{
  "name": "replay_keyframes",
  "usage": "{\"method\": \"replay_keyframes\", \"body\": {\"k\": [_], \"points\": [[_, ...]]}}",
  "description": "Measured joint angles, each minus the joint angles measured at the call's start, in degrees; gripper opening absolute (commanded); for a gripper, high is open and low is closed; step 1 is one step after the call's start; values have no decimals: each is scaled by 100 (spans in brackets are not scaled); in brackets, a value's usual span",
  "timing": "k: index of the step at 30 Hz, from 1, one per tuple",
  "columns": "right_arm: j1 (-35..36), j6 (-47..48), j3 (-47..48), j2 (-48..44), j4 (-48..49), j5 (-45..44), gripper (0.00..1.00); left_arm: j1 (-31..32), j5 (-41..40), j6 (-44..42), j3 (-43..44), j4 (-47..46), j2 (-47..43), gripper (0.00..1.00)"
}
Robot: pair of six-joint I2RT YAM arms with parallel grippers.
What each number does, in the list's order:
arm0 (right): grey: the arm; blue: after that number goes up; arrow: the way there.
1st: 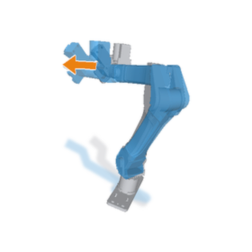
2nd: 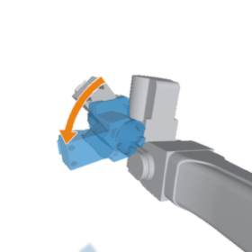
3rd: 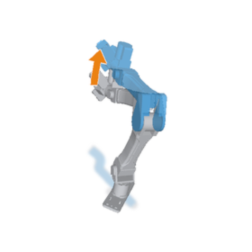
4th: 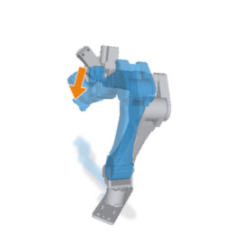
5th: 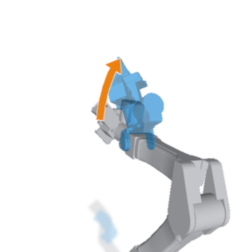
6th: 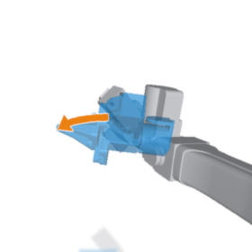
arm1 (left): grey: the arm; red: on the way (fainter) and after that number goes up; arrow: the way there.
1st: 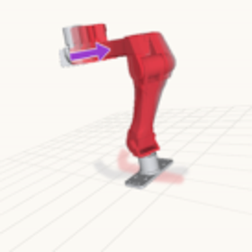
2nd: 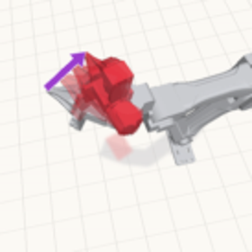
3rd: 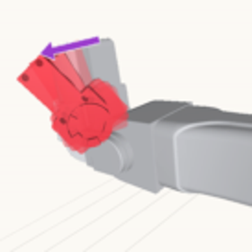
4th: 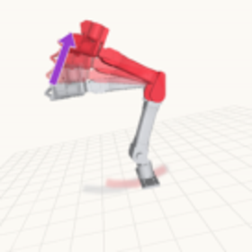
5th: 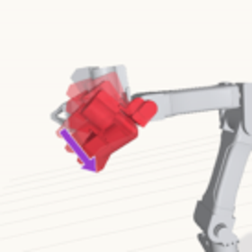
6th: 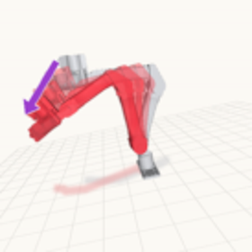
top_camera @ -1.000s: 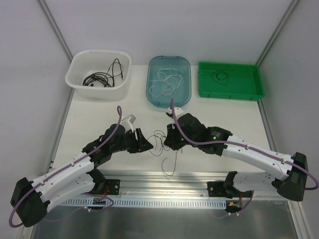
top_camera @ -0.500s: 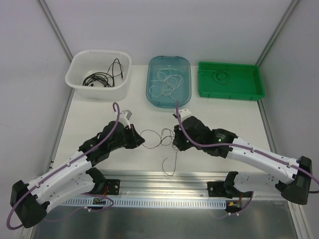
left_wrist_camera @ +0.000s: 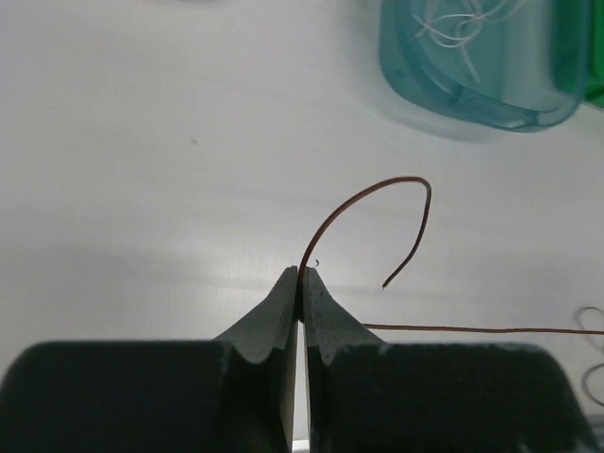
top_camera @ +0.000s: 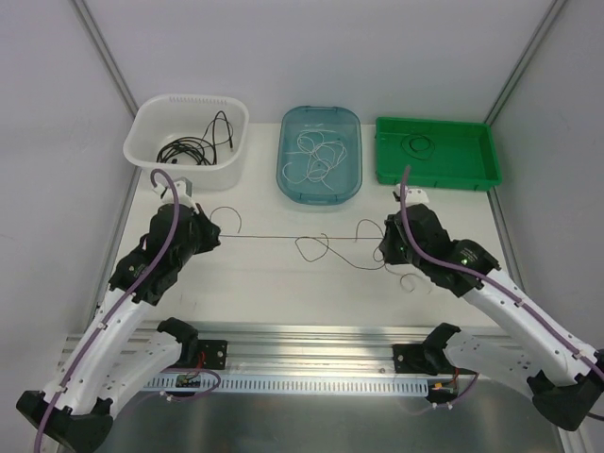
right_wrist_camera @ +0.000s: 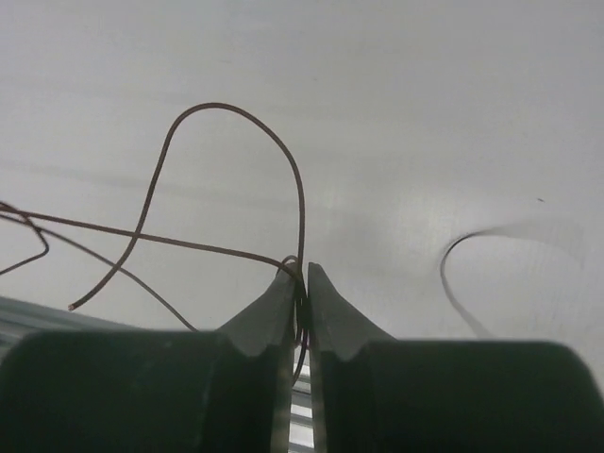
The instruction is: Untangle the cables
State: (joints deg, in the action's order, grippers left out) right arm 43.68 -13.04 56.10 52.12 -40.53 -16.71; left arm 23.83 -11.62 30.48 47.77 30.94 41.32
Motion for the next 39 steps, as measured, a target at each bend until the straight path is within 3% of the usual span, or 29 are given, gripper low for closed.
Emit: {"method": "replay_keyframes", "body": {"k": [7,12,14,20,28,33,39], "points": [[-533,-35,-280,243,-525,-57,20,-181,-866,-555,446,684,-227,0],[-562,-76,-426,643,-678,-37,60,-219,-1285,-807,745,1130,-446,0],[-564,-81,-461,776,-693,-7,66,-219,-1314,-885,914,1274,-551,0],[-461,-87,-485,802,-651,122,66,-219,-1095,-1025,1386,1410,-772,0],[817,66,-170,557,-120,278,68,-219,-184,-1001,1338,1493,-796,0],[1084,282,162,592,280,420,70,-219,151,-903,1165,1545,-807,0],[1515,612,387,1580,859,1008,69,-219,352,-837,1084,1567,-885,0]]}}
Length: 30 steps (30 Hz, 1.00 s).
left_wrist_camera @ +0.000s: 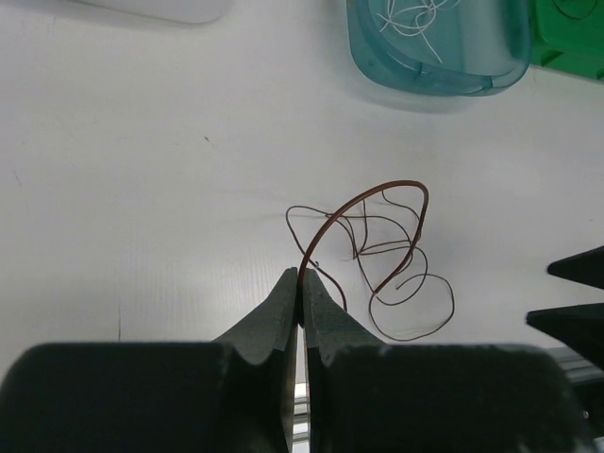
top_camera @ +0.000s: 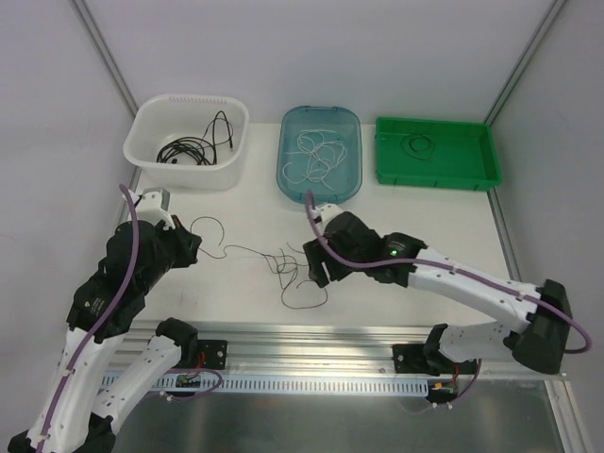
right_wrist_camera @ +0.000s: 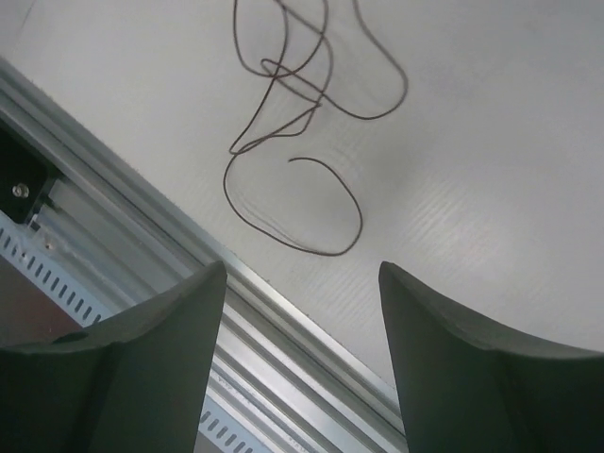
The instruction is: Untangle the cables
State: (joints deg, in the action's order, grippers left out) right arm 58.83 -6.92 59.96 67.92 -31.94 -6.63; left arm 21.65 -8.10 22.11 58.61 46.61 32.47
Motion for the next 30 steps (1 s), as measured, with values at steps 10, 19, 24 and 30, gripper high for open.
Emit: {"method": "replay_keyframes", "body": {"k": [10,19,24,30], "points": [[608,439,914,2564,1080,627,65,0,105,118,-4,0,-157,0],[619,439,1569,3842,1886,168,56,0,168,129,-9,24,-269,0],[592,352,1718,4319,1952,-138,50,0,170,129,-9,122,-330,0],[557,293,1786,4540,2015,-367,7,0,160,129,-9,251,-396,0]]}}
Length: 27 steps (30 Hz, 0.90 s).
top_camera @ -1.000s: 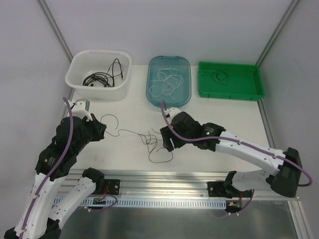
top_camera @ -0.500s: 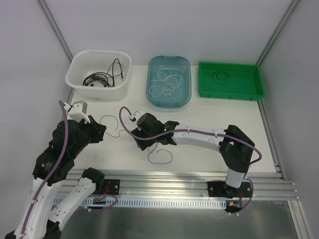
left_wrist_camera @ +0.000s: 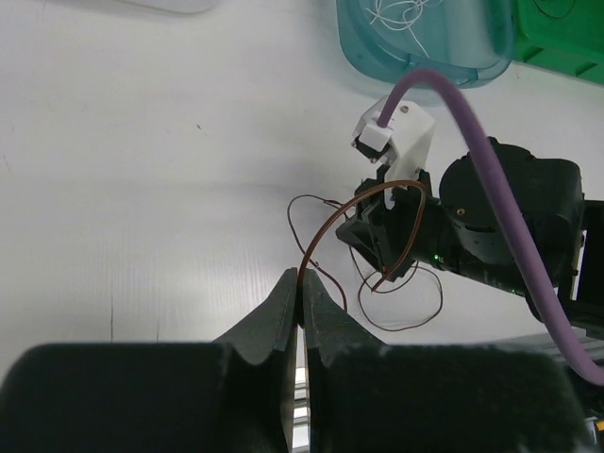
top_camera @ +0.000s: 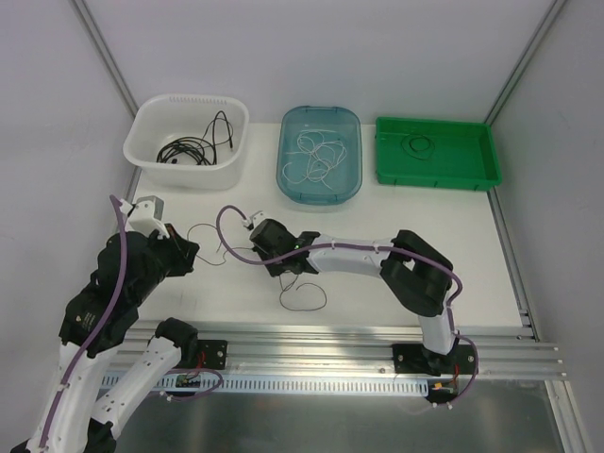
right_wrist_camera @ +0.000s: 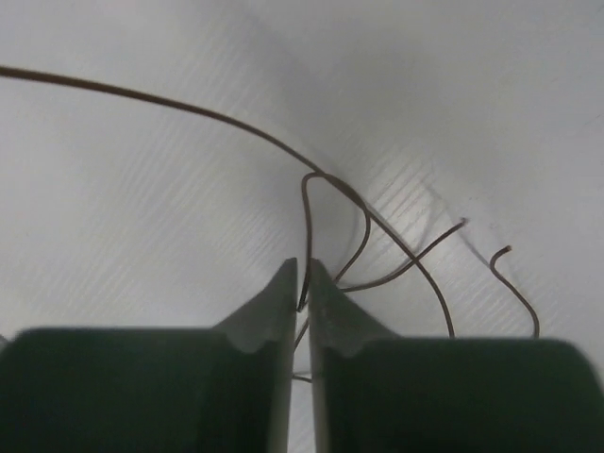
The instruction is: Untangle the cables
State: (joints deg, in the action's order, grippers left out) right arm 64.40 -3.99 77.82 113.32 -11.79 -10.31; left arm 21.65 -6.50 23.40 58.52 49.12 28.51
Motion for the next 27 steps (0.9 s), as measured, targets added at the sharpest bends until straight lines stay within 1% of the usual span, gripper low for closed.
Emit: {"method": "replay_keyframes", "body": {"k": [1,4,6,9,10,12,15,17,19,21,24,27], "points": [[-9,11,0,-7,20,-26,1,0,-13,0,0,15,-9,0],[-52,63,-184,-219,96,-153,1,0,-168,-4,-2,94,-55,0],[-122,133,-581,-713,44,-199,1,0,-444,-7,-20,138,-83,0],[-483,219,-1174,-1884,-345,-306,1,0,-920,-4,-63,315,-90,0],[-719,267,-1325,-2369,-509,-341,1,0,-1075,-2,-76,400,-90,0],[-1410,365,-1493,-3379,-839,-385,1,0,-1357,0,-96,518,-85,0],[-2699,507,-1484,-4747,-1252,-431,1,0,-1698,-2,-96,616,-59,0],[-3471,610,-1307,-5447,-1709,-455,1,-2,-1899,-4,-94,671,-22,0],[-4048,710,-1016,-5842,-2103,-380,1,0,-2085,-9,-94,717,44,0],[-4570,785,-647,-6050,-2468,-280,1,0,-2229,-31,-76,748,127,0],[-5182,824,-39,-6050,-2898,-107,1,0,-2476,-96,48,765,317,0],[-5552,817,492,-5904,-3191,103,1,-2,-2686,-203,199,763,481,0]]}}
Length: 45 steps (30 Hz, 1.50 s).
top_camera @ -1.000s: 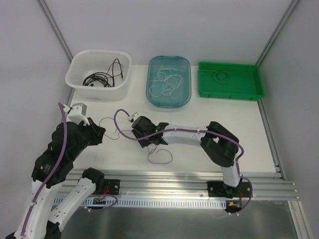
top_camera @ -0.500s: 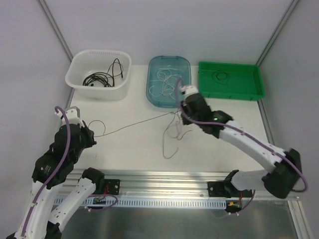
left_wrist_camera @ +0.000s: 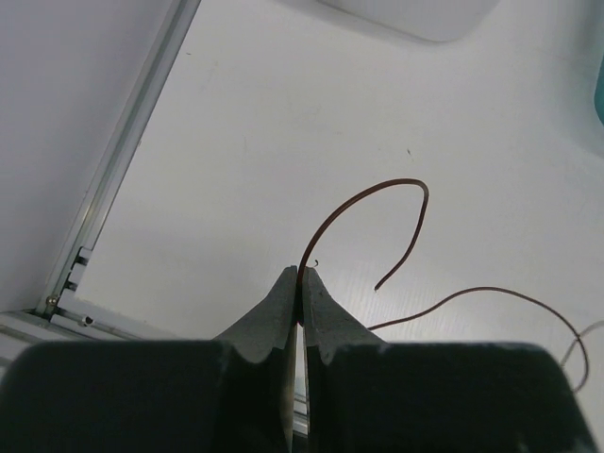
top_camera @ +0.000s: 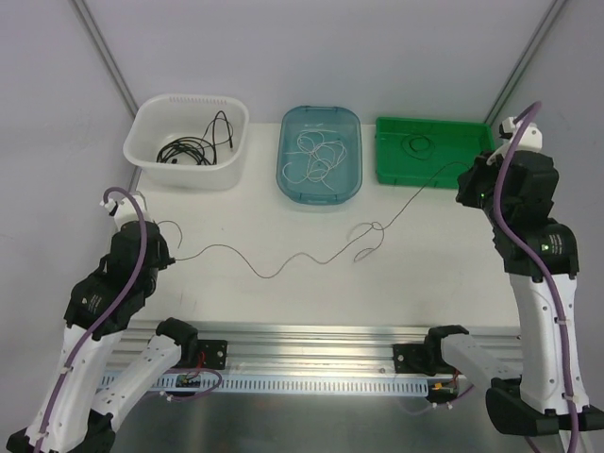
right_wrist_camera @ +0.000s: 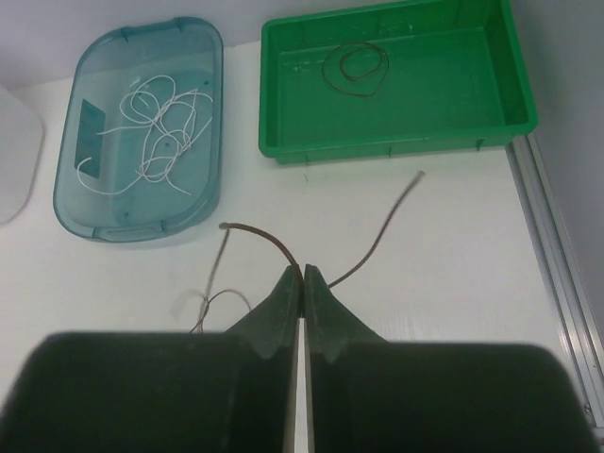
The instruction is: Untangle the cables
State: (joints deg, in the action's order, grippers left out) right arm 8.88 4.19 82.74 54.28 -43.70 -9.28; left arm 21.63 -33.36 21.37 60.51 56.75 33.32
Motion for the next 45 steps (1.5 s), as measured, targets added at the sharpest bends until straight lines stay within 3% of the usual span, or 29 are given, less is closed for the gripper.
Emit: {"method": "replay_keyframes", "body": {"k": [11,17,20,22,24,25,27,28,29,32,37,40,45], "points": [[-315,-122,1709,535,-531,1054,1,2,-162,-166,87,-2,560,0],[-356,-468,2583,533,-293,2013,1,2,-96,-273,-151,-4,1088,3],[-363,-804,2601,409,39,2634,1,2,286,-299,-275,-118,1338,14],[-369,-1060,2350,297,376,3158,1,0,686,-343,-393,-278,1368,33],[-372,-1300,1840,170,765,3652,1,0,1222,-417,-560,-511,1274,44],[-367,-1416,1534,131,881,3897,1,0,1558,-452,-684,-673,1187,56],[-289,-1556,925,146,1019,4245,1,0,2225,-522,-938,-949,960,68],[-186,-1574,645,177,994,4336,1,2,2562,-551,-1051,-1069,846,80],[-74,-1576,415,232,960,4389,1,0,2813,-575,-1154,-1198,748,84],[374,-1521,-160,374,802,4393,1,2,3689,-568,-1495,-1609,455,92],[1054,-1412,-557,295,634,4266,1,35,5069,-479,-2055,-2549,289,94],[1290,-1377,-610,216,616,4183,1,326,5429,-420,-2334,-3182,356,95],[1504,-1357,-610,129,616,4006,1,1344,5410,-442,-2413,-4286,962,97]]}}
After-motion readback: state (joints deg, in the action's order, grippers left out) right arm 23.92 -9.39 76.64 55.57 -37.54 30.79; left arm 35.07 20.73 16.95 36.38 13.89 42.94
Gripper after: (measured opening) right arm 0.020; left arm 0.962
